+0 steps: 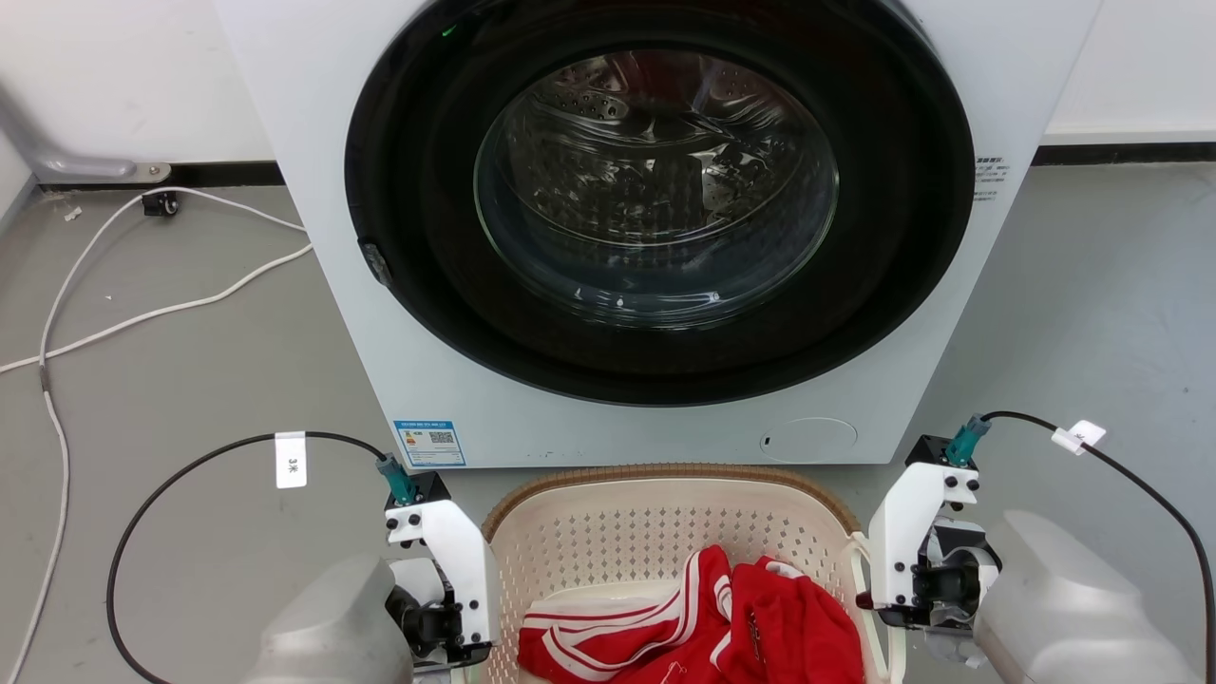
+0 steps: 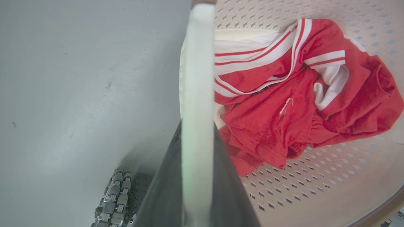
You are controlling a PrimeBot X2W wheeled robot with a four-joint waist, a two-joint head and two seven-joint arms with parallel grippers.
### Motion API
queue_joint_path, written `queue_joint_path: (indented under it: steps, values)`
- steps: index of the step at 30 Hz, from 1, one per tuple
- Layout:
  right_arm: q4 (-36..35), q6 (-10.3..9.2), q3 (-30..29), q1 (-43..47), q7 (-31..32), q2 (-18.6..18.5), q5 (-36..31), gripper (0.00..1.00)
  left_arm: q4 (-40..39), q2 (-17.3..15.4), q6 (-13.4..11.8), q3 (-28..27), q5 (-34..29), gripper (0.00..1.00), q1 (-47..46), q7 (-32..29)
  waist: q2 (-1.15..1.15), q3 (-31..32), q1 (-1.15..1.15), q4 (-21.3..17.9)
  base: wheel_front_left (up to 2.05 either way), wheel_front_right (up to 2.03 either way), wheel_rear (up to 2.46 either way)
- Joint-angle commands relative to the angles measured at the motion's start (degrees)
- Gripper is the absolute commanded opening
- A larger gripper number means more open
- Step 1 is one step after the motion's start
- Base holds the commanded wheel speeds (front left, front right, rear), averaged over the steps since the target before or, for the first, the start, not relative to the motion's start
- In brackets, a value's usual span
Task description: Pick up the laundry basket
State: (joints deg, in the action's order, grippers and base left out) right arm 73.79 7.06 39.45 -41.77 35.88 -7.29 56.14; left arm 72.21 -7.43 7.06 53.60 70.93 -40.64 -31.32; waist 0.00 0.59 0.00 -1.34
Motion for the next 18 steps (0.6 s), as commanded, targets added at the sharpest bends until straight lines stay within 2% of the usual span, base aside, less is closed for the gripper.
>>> queue_joint_path:
  steps: [1,18]
  values:
    - [-1.39,0.79,-0.10,-0.23,0.22,2.19,1.10,0.00,-1.11,2.33,0.75,0.02,0.82,0.00,-0.05,0.24,0.00,-0.01,0.00,0.00,0.00,0.00,0.00]
    - [-1.35,0.80,0.38,0.05,0.05,2.26,1.79,0.00,-1.12,2.25,0.75,0.56,1.31,0.00,0.13,0.63,0.00,0.04,0.00,-0.07,0.00,0.00,0.00]
